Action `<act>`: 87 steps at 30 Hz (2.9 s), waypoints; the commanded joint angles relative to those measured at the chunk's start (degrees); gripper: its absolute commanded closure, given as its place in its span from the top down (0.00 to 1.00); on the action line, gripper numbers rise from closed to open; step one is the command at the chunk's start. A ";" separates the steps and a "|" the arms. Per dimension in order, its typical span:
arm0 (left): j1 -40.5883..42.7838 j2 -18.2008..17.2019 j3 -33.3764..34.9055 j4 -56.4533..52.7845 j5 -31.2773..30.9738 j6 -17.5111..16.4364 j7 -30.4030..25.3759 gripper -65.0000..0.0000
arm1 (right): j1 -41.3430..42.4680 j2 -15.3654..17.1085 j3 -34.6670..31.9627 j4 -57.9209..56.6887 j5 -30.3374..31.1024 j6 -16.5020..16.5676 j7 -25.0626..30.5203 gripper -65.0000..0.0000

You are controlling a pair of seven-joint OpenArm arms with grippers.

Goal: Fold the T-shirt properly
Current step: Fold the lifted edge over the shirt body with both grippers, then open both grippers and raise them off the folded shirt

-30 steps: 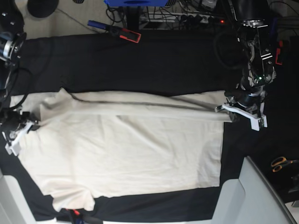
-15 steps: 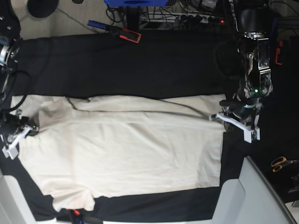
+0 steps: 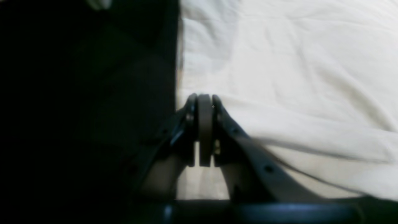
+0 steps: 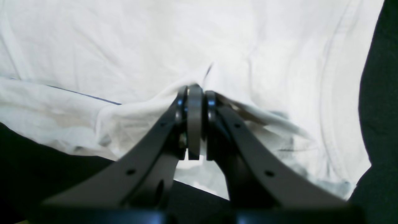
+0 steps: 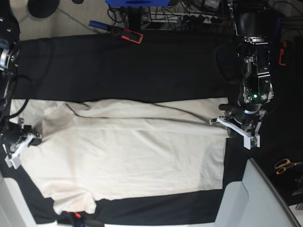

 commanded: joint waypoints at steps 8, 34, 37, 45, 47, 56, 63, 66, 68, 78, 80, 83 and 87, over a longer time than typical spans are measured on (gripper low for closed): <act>-2.23 -0.77 -0.22 0.01 0.24 0.42 -1.59 0.00 | 2.31 0.89 -0.03 0.83 1.03 0.32 1.18 0.01; -4.25 -0.95 0.39 -1.75 0.32 0.42 -1.51 0.00 | 5.65 -1.39 -5.40 0.57 1.12 0.32 2.94 0.00; -4.34 -0.95 0.39 -1.75 0.32 0.42 -1.51 0.00 | 5.74 -1.39 -5.48 -0.93 1.12 0.32 3.20 0.00; -4.43 -0.95 0.39 -1.84 0.32 0.42 -1.51 0.00 | 5.74 -1.31 -5.40 -2.07 1.12 0.32 5.66 0.01; -4.43 -0.95 0.39 -1.84 0.32 0.42 -1.51 0.00 | 5.65 -1.39 -5.13 -2.07 1.12 0.32 6.02 0.02; -4.52 -1.04 -0.22 -1.75 0.32 0.51 -1.51 0.27 | 5.47 -1.66 -2.94 -1.72 1.39 0.32 10.76 0.71; -5.48 -0.86 -0.93 -1.22 -0.12 0.42 -4.23 0.71 | 5.30 -1.75 7.00 0.04 1.39 0.32 10.50 0.71; -4.87 0.11 -2.60 3.09 -0.20 0.42 -4.50 0.72 | 2.49 -1.75 12.80 4.96 1.39 0.32 7.51 0.71; -2.32 1.16 -3.30 6.95 -0.20 0.42 -4.41 0.72 | 0.64 -3.33 18.69 9.62 1.39 0.32 3.29 0.71; 18.78 2.57 -3.65 18.47 -0.20 0.33 -4.76 0.68 | -11.84 -14.67 47.17 29.14 1.39 0.32 -14.38 0.71; 20.80 2.83 -3.74 18.65 -0.29 0.33 -4.76 0.61 | -12.72 -15.64 48.58 28.35 1.39 0.32 -13.94 0.71; 22.30 4.15 -3.74 17.94 -1.26 0.33 -4.50 0.51 | -12.28 -15.72 52.01 21.93 1.30 0.32 -10.95 0.71; 22.56 4.85 -6.55 15.04 -12.86 0.33 -4.41 0.47 | -10.26 -11.77 52.63 9.88 1.30 0.32 -6.20 0.71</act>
